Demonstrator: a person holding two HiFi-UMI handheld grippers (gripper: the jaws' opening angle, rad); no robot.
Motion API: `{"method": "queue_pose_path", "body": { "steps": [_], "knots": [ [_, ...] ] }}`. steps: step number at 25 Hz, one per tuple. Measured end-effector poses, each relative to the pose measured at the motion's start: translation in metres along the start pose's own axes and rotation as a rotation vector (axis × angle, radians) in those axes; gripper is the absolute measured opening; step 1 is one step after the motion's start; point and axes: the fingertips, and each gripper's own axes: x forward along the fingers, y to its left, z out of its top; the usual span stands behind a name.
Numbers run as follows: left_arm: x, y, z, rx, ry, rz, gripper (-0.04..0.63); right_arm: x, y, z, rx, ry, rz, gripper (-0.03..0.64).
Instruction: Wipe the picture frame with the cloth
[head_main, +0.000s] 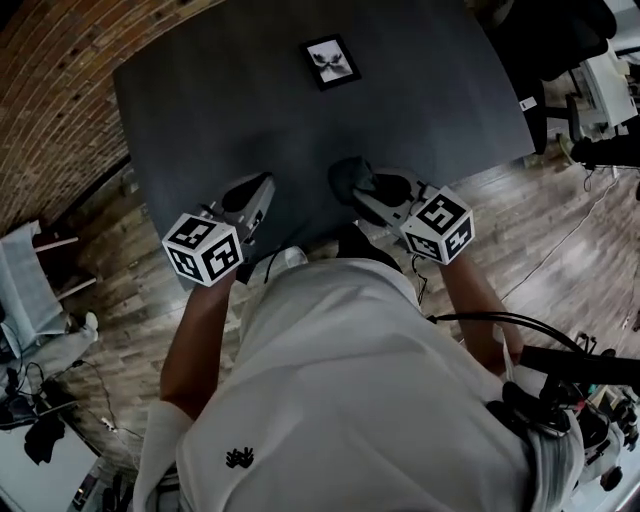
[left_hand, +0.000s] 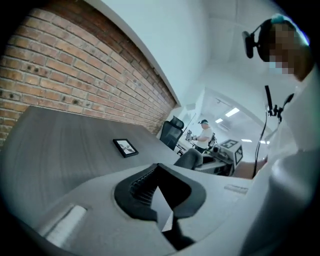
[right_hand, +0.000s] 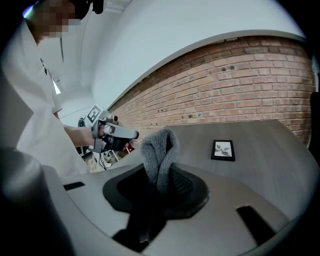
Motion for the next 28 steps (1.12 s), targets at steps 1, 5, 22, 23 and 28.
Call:
{"method": "queue_pose_path", "body": {
  "steps": [1, 5, 22, 23, 28],
  "knots": [
    [-0.015, -0.006, -0.008, 0.022, 0.010, -0.010, 0.012, 0.001, 0.012, 0.002, -0.008, -0.007, -0.006, 0.104],
    [-0.061, -0.026, -0.038, 0.058, 0.026, -0.035, 0.012, 0.002, 0.066, 0.008, -0.065, -0.028, -0.019, 0.104],
    [-0.164, -0.026, -0.081, 0.080, -0.053, -0.005, 0.012, 0.025, 0.178, 0.002, -0.158, -0.028, -0.004, 0.104],
    [-0.166, -0.024, -0.083, 0.080, -0.054, -0.006, 0.012, 0.028, 0.180, 0.002, -0.160, -0.027, -0.003, 0.104],
    [-0.171, -0.030, -0.086, 0.096, -0.060, -0.014, 0.012, 0.034, 0.188, 0.001, -0.168, -0.032, 0.002, 0.104]
  ]
}}
